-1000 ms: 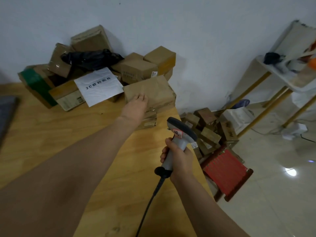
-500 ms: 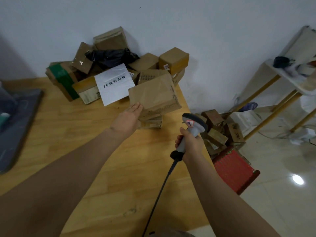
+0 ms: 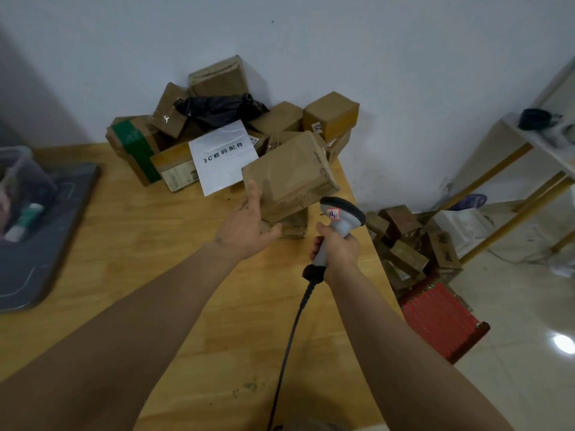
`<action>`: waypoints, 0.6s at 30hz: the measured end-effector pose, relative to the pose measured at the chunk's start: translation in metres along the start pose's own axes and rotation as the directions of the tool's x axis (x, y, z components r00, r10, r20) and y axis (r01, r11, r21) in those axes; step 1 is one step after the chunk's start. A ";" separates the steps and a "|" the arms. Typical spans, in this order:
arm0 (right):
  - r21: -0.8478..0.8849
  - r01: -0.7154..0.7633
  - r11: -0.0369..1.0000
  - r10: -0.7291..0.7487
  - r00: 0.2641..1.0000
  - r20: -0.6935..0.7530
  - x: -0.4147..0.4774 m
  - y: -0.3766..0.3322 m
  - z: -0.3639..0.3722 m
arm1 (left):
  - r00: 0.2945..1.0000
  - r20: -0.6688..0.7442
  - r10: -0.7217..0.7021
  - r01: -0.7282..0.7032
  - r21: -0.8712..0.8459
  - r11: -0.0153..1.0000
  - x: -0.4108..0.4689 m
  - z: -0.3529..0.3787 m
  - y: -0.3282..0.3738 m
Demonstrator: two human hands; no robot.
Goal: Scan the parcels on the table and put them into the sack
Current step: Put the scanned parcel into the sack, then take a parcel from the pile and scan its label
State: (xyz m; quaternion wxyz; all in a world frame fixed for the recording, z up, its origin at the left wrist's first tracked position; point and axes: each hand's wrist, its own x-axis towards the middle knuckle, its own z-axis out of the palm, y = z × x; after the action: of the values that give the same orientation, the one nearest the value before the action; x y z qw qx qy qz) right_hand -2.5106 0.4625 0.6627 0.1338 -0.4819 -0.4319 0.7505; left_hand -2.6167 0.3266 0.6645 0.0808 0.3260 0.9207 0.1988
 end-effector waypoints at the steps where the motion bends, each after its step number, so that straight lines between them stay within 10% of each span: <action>1: -0.031 0.019 0.999 -0.019 1.000 0.020 0.001 0.001 0.003 | 1.000 -0.009 -0.014 0.014 -0.013 1.000 0.000 0.001 0.002; 9: -0.310 0.129 0.942 -0.027 0.949 0.314 -0.005 -0.001 0.035 | 0.904 -0.124 -0.408 0.335 -0.386 0.859 -0.002 0.008 -0.012; 14: -0.363 0.106 0.926 0.029 0.937 0.347 -0.001 0.006 0.033 | 0.405 -0.254 -0.878 0.429 -0.795 0.429 0.010 -0.019 -0.057; 18: -0.345 0.079 0.935 0.045 0.940 0.338 0.001 0.008 0.027 | 0.177 -0.234 -0.956 0.527 -0.798 0.293 -0.012 -0.025 -0.082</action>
State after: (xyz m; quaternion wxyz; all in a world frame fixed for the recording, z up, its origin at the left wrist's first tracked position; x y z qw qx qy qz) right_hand -2.5324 0.4442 0.6598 -0.0250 -0.3574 -0.5804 0.7313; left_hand -2.6608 0.2531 0.6536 -0.0903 -0.3454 0.7983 0.4851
